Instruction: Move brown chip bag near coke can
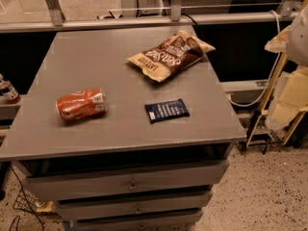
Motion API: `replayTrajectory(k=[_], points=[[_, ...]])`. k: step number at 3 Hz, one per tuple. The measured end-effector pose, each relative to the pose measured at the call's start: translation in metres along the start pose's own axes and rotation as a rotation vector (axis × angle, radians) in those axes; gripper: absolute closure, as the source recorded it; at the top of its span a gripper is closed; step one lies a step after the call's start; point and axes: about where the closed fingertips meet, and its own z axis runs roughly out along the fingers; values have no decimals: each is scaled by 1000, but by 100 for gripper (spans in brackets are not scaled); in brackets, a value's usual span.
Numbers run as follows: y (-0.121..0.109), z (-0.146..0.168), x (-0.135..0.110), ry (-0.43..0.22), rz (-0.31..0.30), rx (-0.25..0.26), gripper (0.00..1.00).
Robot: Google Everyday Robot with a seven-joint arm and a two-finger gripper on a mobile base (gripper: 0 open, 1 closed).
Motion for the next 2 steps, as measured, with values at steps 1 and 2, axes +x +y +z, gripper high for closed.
replayTrajectory(k=[1, 2], points=[[0, 0, 0, 0, 0, 0, 0], [-6, 1, -6, -6, -25, 27, 0]])
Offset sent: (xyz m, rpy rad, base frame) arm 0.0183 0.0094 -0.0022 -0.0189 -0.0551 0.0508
